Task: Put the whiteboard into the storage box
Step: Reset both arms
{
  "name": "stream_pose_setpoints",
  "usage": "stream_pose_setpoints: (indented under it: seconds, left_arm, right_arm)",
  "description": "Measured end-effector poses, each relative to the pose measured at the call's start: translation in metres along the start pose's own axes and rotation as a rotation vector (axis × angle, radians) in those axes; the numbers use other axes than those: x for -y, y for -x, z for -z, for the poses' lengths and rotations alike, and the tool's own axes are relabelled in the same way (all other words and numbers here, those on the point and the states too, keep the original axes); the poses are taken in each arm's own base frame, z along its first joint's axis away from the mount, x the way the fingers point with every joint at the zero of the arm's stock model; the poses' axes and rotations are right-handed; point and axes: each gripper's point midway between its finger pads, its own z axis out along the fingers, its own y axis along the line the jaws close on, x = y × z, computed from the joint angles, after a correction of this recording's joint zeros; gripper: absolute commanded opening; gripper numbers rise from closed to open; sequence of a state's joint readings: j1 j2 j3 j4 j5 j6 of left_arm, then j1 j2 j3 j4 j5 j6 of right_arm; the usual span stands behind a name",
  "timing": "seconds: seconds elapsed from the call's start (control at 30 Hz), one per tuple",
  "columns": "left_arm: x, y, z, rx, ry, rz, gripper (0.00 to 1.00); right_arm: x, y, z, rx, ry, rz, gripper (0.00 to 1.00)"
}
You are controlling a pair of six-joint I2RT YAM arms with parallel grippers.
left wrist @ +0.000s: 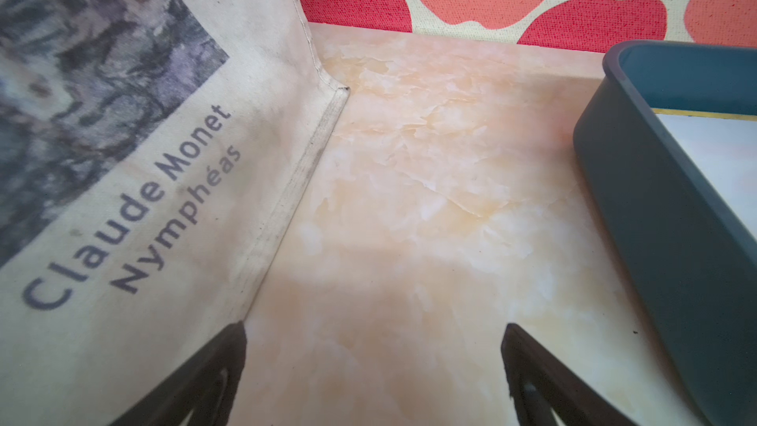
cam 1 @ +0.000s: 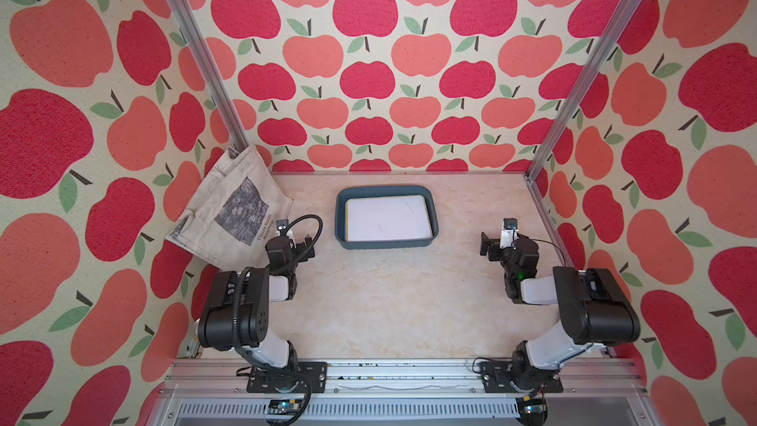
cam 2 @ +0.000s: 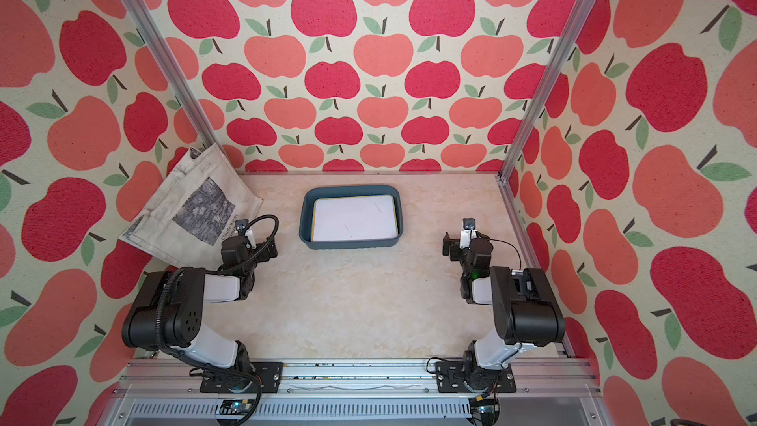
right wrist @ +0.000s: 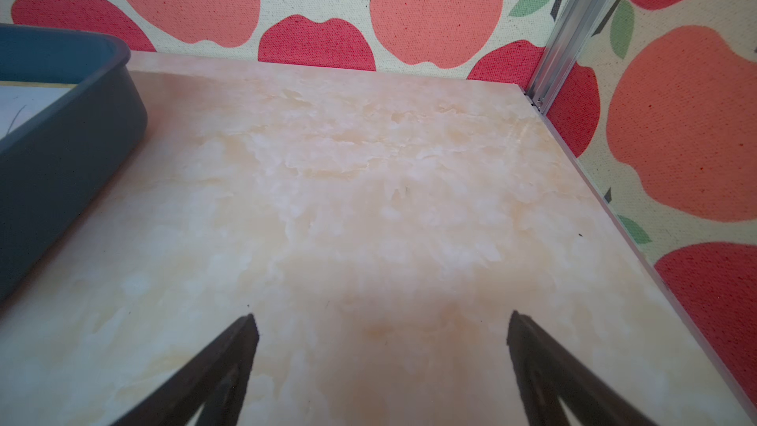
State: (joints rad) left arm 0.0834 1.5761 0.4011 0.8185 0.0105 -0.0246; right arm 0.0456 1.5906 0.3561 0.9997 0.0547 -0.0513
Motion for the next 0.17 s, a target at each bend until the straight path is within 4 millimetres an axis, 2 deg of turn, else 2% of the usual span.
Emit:
stream_pose_setpoints:
  seconds: [0.17]
  left_arm:
    - [-0.0008,-0.0001,0.0000,-0.001,-0.002,0.002,0.99]
  right_arm:
    - [0.0000,0.0000,0.0000,0.000,0.000,0.000,0.99]
